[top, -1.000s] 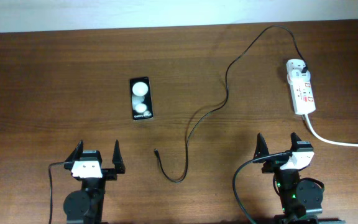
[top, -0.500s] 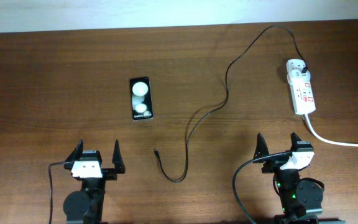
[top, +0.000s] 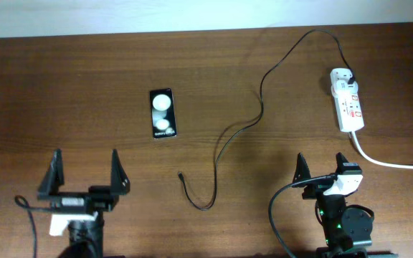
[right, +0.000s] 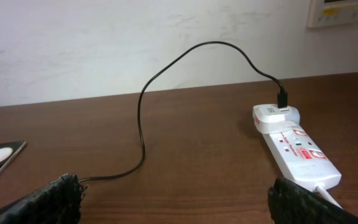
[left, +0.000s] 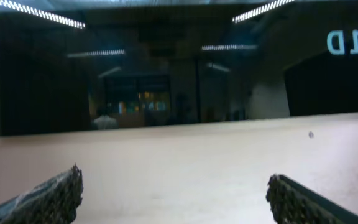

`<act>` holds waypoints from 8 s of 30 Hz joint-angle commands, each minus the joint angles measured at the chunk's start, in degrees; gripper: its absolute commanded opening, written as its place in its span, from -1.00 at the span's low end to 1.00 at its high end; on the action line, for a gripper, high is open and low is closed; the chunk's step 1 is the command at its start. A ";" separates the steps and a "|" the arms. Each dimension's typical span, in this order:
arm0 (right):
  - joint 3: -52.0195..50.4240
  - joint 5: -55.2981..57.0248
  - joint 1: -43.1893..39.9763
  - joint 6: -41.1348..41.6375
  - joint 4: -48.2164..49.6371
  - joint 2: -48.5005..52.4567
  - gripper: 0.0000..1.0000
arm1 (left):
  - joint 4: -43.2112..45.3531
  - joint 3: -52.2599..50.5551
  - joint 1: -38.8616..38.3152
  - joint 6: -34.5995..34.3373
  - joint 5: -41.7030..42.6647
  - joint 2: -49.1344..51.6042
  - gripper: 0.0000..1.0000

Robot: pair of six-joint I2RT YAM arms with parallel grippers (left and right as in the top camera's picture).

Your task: Plug charger to phone and switch on socket

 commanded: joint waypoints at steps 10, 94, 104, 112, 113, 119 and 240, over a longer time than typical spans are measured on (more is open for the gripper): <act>-0.28 1.05 -0.20 0.44 -0.37 -0.48 0.97 | -82.03 81.37 -3.06 -3.80 8.46 58.75 0.98; -0.28 1.05 -0.20 0.44 -0.37 -0.48 0.97 | -100.32 102.53 -13.00 -16.61 -17.62 127.75 0.99; -0.28 1.07 -0.20 0.44 -0.37 -0.48 0.98 | -89.94 92.94 -7.78 -6.34 -5.81 127.75 0.99; -0.28 1.05 -0.20 0.44 -0.37 -0.48 0.97 | -83.91 81.94 -9.81 -5.20 -5.88 127.75 0.75; -0.28 1.05 -0.20 0.44 -0.37 -0.48 0.97 | -83.73 81.26 -9.81 -5.18 -5.90 127.75 0.75; -0.28 1.05 -0.20 0.44 -0.37 -0.48 0.97 | -83.76 81.11 -9.84 -4.94 -5.90 127.75 0.07; 58.25 24.15 44.76 15.43 -3.91 76.37 -0.92 | -116.93 108.24 -9.05 -7.72 78.44 127.75 0.82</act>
